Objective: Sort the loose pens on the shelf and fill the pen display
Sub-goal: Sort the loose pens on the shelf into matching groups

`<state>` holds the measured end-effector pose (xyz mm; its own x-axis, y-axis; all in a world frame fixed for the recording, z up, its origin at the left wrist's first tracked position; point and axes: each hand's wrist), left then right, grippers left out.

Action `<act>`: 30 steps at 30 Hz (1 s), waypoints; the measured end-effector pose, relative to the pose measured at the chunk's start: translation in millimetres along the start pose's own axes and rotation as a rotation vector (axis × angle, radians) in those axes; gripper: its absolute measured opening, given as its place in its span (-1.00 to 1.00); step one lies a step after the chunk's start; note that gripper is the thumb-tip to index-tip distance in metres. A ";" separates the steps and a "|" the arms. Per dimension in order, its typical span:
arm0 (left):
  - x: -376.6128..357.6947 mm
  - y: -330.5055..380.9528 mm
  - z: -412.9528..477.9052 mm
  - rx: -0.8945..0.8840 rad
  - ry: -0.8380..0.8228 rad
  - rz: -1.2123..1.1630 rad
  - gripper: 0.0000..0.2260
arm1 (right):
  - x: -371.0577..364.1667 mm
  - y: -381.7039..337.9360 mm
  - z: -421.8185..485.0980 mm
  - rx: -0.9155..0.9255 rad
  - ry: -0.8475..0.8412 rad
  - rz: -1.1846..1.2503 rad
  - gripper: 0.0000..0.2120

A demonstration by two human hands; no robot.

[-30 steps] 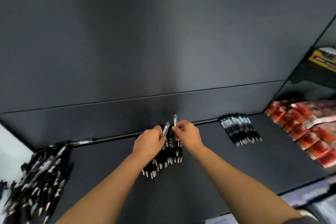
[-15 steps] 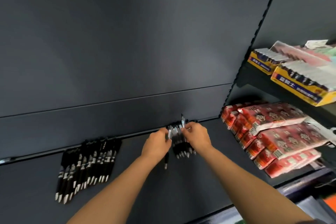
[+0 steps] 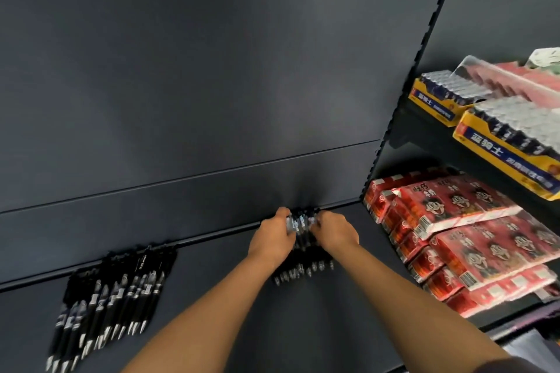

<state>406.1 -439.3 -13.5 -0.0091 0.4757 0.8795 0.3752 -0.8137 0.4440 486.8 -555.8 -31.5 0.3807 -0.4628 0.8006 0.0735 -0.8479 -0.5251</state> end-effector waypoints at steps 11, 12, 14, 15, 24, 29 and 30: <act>-24.0 22.6 18.5 -0.052 -0.046 0.245 -0.81 | 13.6 25.6 -4.3 0.061 -0.053 0.106 -0.81; -23.3 21.8 17.3 -0.058 -0.054 0.247 -0.80 | 13.9 27.1 -4.9 0.069 -0.050 0.097 -0.81; -18.7 17.2 14.2 -0.059 -0.057 0.253 -0.78 | 13.8 26.4 -6.1 0.097 -0.032 0.065 -0.78; -15.9 14.2 13.0 -0.056 -0.051 0.256 -0.79 | 14.0 24.7 -6.8 0.116 -0.012 0.043 -0.77; 29.7 -43.6 -24.3 -0.074 0.160 0.432 -0.83 | -8.5 -33.3 -28.4 0.404 0.063 -0.113 -0.72; 64.7 -88.5 -55.2 -0.061 0.253 0.497 -0.83 | -27.5 -78.4 -55.6 0.559 0.115 -0.224 -0.73; 71.9 -98.2 -62.2 -0.060 0.267 0.510 -0.83 | -31.5 -88.6 -61.6 0.591 0.125 -0.235 -0.74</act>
<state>311.0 -346.0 16.8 -0.0776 -0.0761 0.9941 0.3405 -0.9391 -0.0453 411.5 -482.1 7.6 0.1850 -0.3395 0.9222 0.6503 -0.6613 -0.3739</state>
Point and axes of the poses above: each hand's wrist, its own z-axis towards the middle knuckle, its own x-axis out of the back of the hand, y = z × x, and after that the axes turned 12 degrees about z, right-handed
